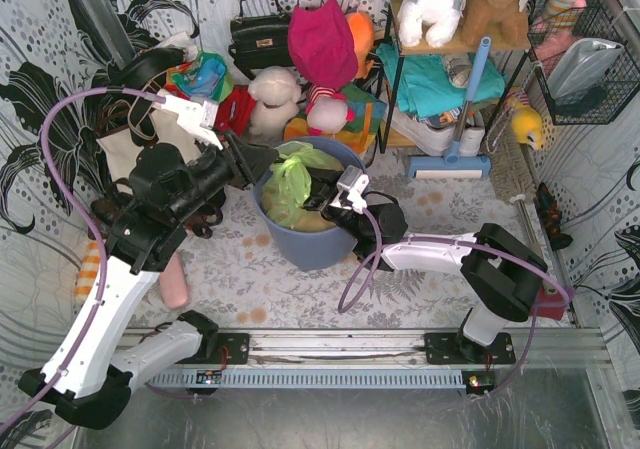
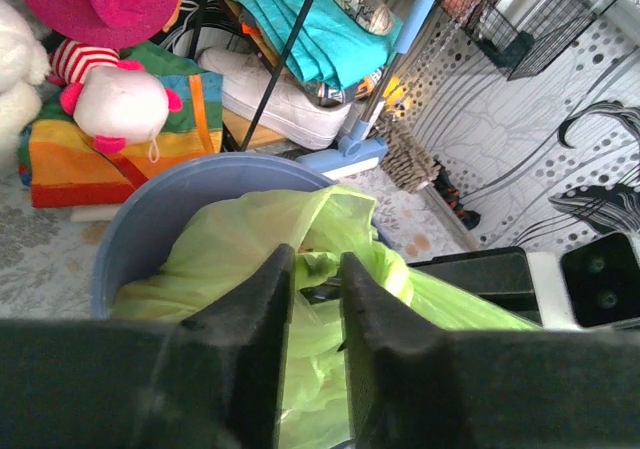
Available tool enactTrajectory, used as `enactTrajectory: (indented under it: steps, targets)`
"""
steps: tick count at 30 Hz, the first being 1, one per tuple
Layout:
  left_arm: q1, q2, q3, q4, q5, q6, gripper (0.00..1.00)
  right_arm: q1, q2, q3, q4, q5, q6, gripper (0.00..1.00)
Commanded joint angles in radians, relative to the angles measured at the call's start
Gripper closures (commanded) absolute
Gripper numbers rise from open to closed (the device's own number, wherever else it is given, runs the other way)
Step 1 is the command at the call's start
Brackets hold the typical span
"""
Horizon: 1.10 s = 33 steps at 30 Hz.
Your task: Tie the trash bag
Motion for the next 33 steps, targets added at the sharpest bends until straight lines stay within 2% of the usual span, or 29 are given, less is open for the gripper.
enactTrajectory:
  steps: [1, 3, 10, 17, 24, 27, 33]
  targets:
    - [-0.003, -0.034, -0.028, 0.065, -0.015, -0.017, 0.53, 0.004, -0.035, 0.028, 0.113, -0.026, 0.003, 1.0]
    - [-0.003, -0.05, -0.049, 0.067, -0.033, -0.023, 0.44, 0.003, -0.037, 0.033, 0.113, -0.03, 0.002, 1.0]
    - [-0.003, -0.106, -0.133, 0.063, -0.081, -0.054, 0.39, 0.003, -0.045, 0.043, 0.113, -0.038, -0.001, 1.0]
    - [-0.002, -0.09, -0.228, 0.153, 0.08, -0.101, 0.37, 0.004, -0.036, 0.059, 0.114, -0.045, -0.001, 1.0]
    - [-0.002, -0.073, -0.257, 0.182, 0.253, -0.109, 0.38, 0.003, -0.022, 0.067, 0.113, -0.038, -0.01, 1.0]
    - [-0.003, -0.099, -0.239, 0.127, 0.205, -0.083, 0.38, 0.003, -0.024, 0.062, 0.113, -0.037, -0.008, 1.0]
    - [-0.002, -0.161, -0.111, 0.0, -0.048, -0.025, 0.35, 0.003, -0.027, 0.055, 0.113, -0.04, -0.004, 1.0]
